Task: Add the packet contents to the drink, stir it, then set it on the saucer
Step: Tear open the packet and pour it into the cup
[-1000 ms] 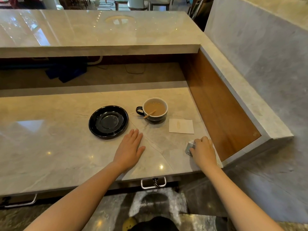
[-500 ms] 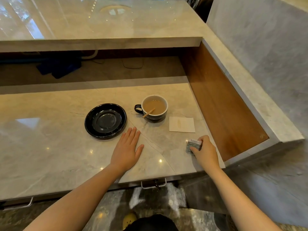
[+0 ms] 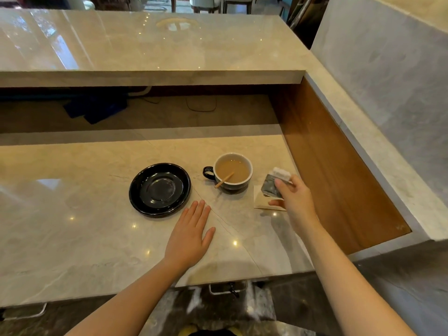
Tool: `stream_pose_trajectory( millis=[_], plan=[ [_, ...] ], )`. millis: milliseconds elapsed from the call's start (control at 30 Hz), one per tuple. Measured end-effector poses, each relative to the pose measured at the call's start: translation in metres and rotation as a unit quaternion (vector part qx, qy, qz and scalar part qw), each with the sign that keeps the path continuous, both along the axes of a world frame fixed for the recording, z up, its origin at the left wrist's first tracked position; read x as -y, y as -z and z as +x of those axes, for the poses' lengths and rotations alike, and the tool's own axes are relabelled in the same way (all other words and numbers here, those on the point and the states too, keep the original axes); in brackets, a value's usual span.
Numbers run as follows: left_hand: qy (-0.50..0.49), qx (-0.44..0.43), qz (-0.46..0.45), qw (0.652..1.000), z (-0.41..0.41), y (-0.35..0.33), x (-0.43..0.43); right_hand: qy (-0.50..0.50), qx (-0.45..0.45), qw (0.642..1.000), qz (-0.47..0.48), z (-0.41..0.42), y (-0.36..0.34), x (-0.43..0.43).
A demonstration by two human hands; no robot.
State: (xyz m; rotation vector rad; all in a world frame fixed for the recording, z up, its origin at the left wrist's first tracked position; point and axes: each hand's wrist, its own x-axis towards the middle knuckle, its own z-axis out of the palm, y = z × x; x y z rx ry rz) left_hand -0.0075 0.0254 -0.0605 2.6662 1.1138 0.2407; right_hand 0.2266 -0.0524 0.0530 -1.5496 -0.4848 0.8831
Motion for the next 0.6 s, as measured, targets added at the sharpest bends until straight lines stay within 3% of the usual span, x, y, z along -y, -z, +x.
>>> stream_pose_trajectory(
  millis=[200, 433, 600],
  plan=[
    [-0.009, 0.000, -0.012, 1.000, 0.001, -0.003, 0.000, -0.084, 0.150, 0.984, -0.047, 0.012, -0.012, -0.046],
    [-0.021, 0.018, -0.006, 1.000, 0.002, -0.002, 0.001, -0.132, 0.347, 0.924, -0.094, 0.017, -0.021, -0.076],
    [-0.021, 0.024, -0.006, 0.999, 0.001, 0.002, 0.001, -0.175, 0.408, 0.891, -0.098, 0.016, -0.023, -0.084]
  ],
)
